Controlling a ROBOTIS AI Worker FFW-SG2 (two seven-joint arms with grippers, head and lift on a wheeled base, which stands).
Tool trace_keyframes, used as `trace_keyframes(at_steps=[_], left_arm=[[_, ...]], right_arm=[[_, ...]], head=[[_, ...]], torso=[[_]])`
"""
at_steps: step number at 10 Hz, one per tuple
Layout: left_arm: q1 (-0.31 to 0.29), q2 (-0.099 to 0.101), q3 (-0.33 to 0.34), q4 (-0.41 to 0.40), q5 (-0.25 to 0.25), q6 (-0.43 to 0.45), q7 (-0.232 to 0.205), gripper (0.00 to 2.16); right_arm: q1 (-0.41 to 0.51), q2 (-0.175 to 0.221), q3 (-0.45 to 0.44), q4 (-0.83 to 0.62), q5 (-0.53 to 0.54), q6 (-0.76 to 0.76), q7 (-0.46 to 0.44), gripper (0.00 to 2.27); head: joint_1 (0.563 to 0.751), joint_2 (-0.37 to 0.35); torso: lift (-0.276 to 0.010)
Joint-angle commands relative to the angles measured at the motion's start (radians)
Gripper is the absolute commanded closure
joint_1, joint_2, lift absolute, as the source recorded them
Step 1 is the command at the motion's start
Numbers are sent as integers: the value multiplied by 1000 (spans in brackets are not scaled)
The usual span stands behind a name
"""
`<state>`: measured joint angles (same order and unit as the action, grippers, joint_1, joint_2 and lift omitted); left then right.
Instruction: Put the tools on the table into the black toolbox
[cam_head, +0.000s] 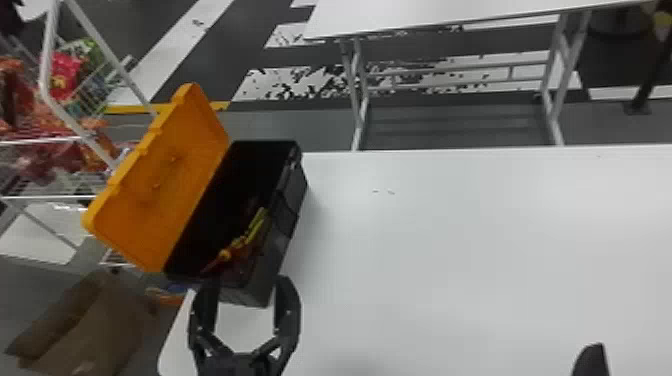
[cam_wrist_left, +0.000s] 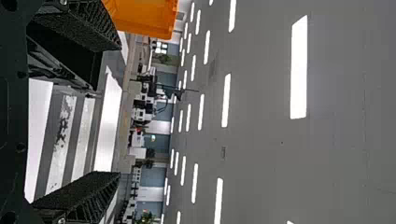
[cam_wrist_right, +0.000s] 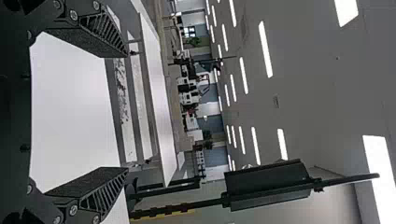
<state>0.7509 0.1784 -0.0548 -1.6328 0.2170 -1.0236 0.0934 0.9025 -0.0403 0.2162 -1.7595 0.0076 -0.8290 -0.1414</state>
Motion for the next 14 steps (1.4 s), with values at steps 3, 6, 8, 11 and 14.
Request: trace_keyframes(at_steps=[3,6,8,11,14], left_arm=[[-10,4,-7,4,12,7,0,33],[-21,4,-23,21,12,7,0,33],[-24,7,-25,22,12,7,0,36],[-31,7,-25,31,15,17,0,36],[-33,10,-27,42,15,17,2,39]], right_arm=[[-11,3,0,15,0,0,-1,161],[-16,3,0,29,0,-6,-3,164],[-20,3,-1,29,0,-9,-4,161],[-30,7,-1,49,-9,-18,-4,164],[-33,10,-1,55,-11,-21,-7,161]], head=[[695,291],[695,288],[695,276],[695,271],[695,270]], torso=[[-75],[-75],[-75],[-75],[-75]])
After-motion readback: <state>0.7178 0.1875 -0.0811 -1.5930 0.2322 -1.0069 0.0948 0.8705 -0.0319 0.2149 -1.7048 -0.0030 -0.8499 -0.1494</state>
